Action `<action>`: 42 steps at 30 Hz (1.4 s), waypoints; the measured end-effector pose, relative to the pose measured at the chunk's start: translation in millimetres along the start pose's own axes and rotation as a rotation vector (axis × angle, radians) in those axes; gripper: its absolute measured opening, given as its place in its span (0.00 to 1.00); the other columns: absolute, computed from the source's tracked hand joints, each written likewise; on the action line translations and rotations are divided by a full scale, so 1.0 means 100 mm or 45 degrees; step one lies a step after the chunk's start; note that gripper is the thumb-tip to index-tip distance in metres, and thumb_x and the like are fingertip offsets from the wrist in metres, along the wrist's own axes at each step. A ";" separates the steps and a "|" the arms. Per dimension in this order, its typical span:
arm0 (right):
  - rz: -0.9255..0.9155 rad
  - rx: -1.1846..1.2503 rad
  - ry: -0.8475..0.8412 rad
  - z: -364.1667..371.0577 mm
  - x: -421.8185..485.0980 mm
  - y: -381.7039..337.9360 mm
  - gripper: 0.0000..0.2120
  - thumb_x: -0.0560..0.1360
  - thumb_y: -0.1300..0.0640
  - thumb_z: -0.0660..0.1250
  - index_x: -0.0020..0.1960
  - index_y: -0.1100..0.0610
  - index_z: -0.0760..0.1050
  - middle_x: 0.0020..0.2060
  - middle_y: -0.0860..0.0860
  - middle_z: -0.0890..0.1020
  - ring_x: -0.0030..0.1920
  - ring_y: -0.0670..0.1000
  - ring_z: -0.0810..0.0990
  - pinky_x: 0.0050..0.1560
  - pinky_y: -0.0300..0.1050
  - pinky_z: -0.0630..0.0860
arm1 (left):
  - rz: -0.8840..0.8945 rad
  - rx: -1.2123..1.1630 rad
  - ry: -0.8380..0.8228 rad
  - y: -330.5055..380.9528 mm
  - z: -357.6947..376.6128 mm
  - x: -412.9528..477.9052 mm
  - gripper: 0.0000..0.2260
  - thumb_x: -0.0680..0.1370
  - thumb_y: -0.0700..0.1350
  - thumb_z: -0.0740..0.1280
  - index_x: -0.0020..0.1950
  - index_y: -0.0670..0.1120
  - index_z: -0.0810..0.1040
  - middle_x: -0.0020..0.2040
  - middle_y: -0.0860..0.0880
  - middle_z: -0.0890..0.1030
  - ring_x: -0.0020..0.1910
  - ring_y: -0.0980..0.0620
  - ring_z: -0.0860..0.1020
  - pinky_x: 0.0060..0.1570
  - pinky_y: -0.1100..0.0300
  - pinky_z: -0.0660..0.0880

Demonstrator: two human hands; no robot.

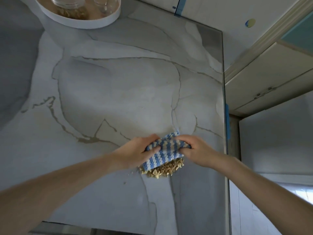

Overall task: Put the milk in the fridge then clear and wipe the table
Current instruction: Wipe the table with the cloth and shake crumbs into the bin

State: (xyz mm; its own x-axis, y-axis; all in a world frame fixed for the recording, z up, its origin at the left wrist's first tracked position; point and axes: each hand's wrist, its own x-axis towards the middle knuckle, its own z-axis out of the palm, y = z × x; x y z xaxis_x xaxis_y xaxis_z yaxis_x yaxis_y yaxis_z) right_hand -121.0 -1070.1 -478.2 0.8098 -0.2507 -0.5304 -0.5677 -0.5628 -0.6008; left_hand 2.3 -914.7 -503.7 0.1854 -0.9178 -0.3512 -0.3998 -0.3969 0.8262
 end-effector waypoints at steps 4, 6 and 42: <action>-0.078 0.104 0.107 -0.24 0.08 -0.35 0.16 0.72 0.68 0.61 0.34 0.48 0.71 0.28 0.46 0.71 0.28 0.40 0.68 0.34 0.37 0.65 | 0.064 -0.246 0.365 0.11 -0.25 -0.09 0.08 0.79 0.45 0.60 0.45 0.59 0.69 0.37 0.52 0.75 0.35 0.54 0.72 0.35 0.64 0.69; -0.130 0.132 0.127 -0.30 0.16 -0.56 0.16 0.71 0.68 0.60 0.34 0.49 0.71 0.27 0.46 0.69 0.27 0.41 0.67 0.31 0.34 0.63 | 0.110 -0.344 0.535 0.12 -0.41 -0.14 0.08 0.78 0.44 0.62 0.43 0.58 0.70 0.37 0.53 0.74 0.35 0.56 0.71 0.36 0.66 0.68; -0.252 -0.512 -0.362 -0.02 0.11 0.05 0.14 0.72 0.67 0.58 0.54 0.64 0.76 0.55 0.57 0.77 0.57 0.56 0.73 0.60 0.50 0.70 | -0.197 -0.340 0.646 0.26 1.16 -0.23 0.14 0.80 0.50 0.57 0.63 0.47 0.68 0.51 0.55 0.76 0.51 0.56 0.75 0.46 0.73 0.69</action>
State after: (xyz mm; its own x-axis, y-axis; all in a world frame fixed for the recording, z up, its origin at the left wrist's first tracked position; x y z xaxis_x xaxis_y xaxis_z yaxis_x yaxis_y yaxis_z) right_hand -115.0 -1077.0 -485.7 0.7919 0.0827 -0.6050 -0.2614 -0.8495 -0.4583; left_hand -116.6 -905.0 -525.7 0.6555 -0.7029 -0.2762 -0.1066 -0.4482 0.8876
